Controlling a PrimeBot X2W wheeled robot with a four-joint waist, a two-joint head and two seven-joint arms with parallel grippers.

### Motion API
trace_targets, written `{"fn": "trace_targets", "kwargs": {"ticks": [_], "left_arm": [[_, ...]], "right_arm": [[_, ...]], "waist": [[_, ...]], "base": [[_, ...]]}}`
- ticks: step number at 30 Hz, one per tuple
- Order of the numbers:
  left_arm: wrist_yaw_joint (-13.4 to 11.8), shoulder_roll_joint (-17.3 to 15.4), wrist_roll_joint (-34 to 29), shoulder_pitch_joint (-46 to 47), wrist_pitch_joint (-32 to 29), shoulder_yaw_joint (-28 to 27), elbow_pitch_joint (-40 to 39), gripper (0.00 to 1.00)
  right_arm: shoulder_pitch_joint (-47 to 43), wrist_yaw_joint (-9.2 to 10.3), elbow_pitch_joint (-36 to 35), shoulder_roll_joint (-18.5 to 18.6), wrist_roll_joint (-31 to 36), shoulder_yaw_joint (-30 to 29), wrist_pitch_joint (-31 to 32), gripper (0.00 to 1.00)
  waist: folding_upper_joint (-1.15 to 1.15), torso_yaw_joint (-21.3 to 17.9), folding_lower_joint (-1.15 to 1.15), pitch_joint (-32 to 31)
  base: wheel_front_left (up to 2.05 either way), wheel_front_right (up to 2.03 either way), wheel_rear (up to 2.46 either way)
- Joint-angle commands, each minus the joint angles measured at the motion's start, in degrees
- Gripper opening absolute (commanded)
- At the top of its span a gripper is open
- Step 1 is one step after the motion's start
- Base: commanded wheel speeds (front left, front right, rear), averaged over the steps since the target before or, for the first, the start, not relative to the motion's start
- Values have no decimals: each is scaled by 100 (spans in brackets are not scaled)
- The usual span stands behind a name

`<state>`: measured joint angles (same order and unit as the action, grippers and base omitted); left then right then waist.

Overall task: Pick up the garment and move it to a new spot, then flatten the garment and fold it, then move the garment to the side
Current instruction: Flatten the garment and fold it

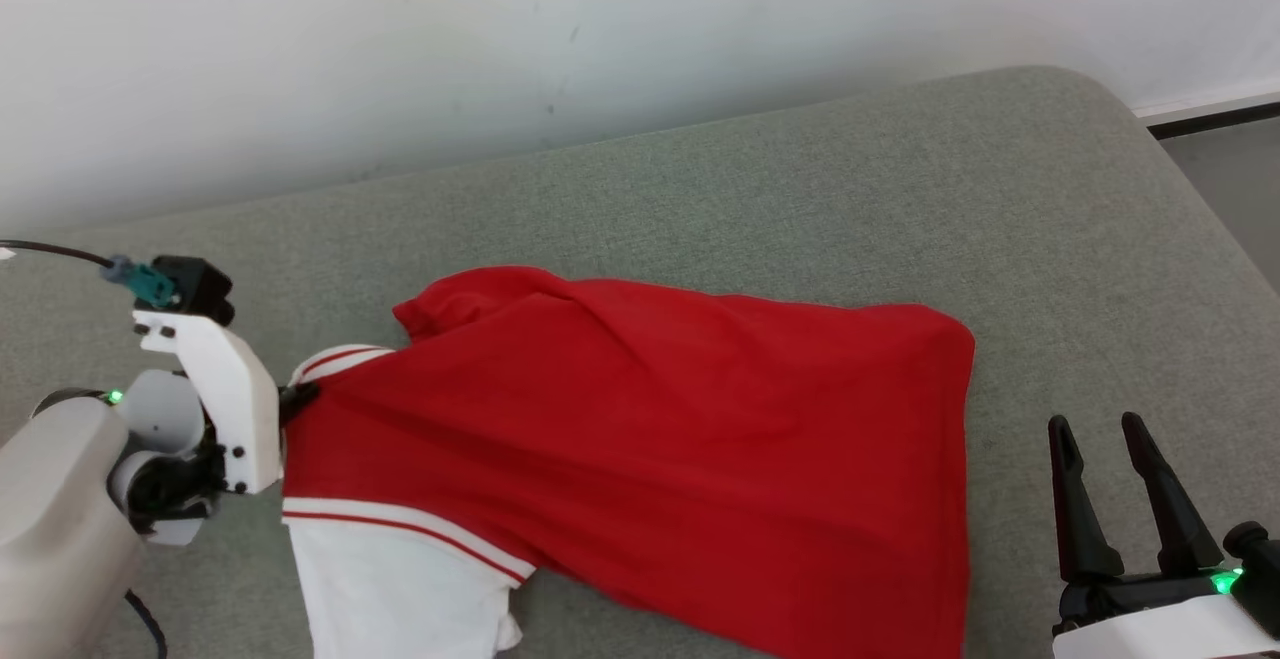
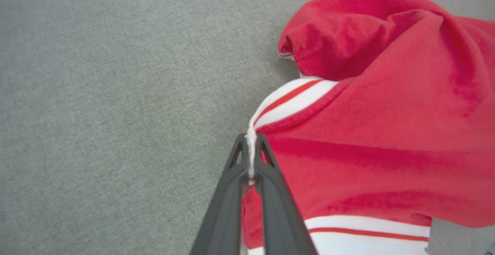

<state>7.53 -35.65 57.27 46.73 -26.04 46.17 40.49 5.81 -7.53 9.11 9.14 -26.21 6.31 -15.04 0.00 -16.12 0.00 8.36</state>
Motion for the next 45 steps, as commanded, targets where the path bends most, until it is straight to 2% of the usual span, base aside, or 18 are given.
{"fn": "trace_targets", "kwargs": {"ticks": [1, 3, 4, 5, 6, 13, 17, 19, 25, 28, 31, 34, 38, 41, 45], "left_arm": [[-9, -8, -66, 62, 85, -12, 84, 0], [-9, 32, -85, 109, 240, 2, 202, 0], [-9, 55, -85, 117, 306, 18, 261, 11], [-9, 86, -54, 112, 361, 36, 298, 52], [-9, 123, 29, 90, 386, 45, 322, 100], [-9, 60, -91, 89, 830, 330, 102, 100], [-23, -33, -176, 3, 1560, 232, -172, 100], [-130, -56, -225, -94, 2078, 104, -369, 100], [-781, -16, -293, -728, 3667, -359, -1184, 100], [-1237, -10, -464, -1193, 4037, -574, -1723, 100], [-1684, 53, -772, -1725, 4123, -855, -2427, 100], [-2036, 222, -1233, -2442, 4117, -1445, -3235, 100], [-2331, 611, -1811, -3515, 4116, -2055, -4019, 100], [-2292, 974, -2214, -4095, 4117, -2499, -4313, 100], [-2019, 1536, -2800, -4581, 4118, -2950, -4464, 100]], "right_arm": [[48, 9, 18, 29, 53, -30, -18, 100], [42, 9, 31, 31, 65, -58, -18, 100], [27, 9, 38, 33, 72, -71, -18, 100], [7, 9, 48, 33, 78, -91, -18, 100], [-17, 9, 58, 29, 79, -107, -17, 100], [-168, 9, 63, 21, 52, -209, -18, 100], [-269, 9, -26, -26, 80, -301, -18, 100], [-306, 9, -97, -85, 87, -337, -18, 100], [-505, 9, -346, -153, 236, -420, -10, 100], [-621, 9, -497, -173, 321, -466, -10, 100], [-737, 9, -651, -203, 365, -571, -10, 100], [-860, 9, -790, -189, 379, -659, -10, 100], [-1008, 9, -1021, -232, 385, -801, -10, 100], [-1096, 9, -1123, -289, 423, -799, -10, 100], [-1063, 9, -1184, -291, 467, -679, -10, 100]], "waist": [[0, 6, 0, -3], [0, 29, 0, -18], [0, 48, 0, -34], [0, 74, 0, -59], [0, 104, 0, -90], [0, 343, 0, -316], [0, 516, 0, -439], [0, 608, 0, -497], [0, 918, 0, -680], [0, 1041, 0, -736], [0, 1159, 0, -754], [0, 1216, 0, -761], [0, 1249, 0, -783], [0, 1290, 0, -794], [0, 1325, 0, -742]], "base": [[0, 0, 0], [0, 0, 0], [0, 0, 0], [0, 0, 0], [0, 0, 0], [0, 0, 0], [0, 0, 0], [0, 0, 0], [0, 0, 0], [0, 0, 0], [0, 0, 0], [0, 0, 0], [0, 0, 0], [0, 0, 0], [0, 0, 0]]}}
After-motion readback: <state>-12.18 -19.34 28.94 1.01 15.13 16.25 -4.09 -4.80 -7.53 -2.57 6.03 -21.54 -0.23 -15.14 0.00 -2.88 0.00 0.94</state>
